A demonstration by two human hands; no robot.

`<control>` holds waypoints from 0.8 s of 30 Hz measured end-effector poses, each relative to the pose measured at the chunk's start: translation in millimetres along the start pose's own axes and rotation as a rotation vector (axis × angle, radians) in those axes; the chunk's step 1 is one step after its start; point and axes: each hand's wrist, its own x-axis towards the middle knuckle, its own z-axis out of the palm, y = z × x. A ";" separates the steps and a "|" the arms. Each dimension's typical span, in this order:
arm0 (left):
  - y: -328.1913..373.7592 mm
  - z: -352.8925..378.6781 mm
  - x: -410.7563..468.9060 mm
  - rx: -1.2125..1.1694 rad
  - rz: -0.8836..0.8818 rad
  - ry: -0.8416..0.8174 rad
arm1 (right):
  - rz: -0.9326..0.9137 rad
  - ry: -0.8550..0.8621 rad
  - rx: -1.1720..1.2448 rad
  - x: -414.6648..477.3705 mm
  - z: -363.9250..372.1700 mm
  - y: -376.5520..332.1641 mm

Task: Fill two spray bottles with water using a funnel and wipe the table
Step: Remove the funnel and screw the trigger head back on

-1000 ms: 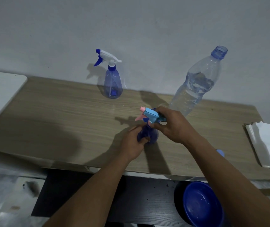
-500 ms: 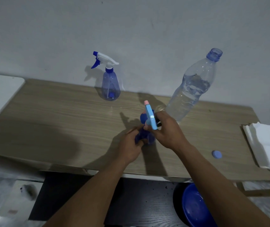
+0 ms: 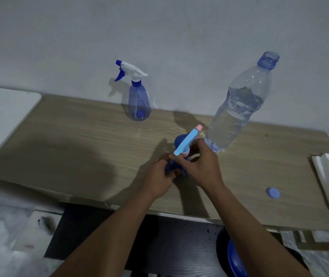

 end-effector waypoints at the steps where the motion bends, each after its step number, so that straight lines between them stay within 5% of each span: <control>1: 0.3 0.0 0.4 0.006 0.009 0.009 | -0.038 0.005 0.037 -2.6 -0.1 1.8; 18: 14.4 4.8 -8.9 0.030 0.047 0.151 | 0.071 0.067 -0.026 2.5 5.3 -0.1; 24: 16.4 4.7 -10.6 0.009 0.091 0.180 | -0.038 0.003 0.052 -3.2 5.4 6.3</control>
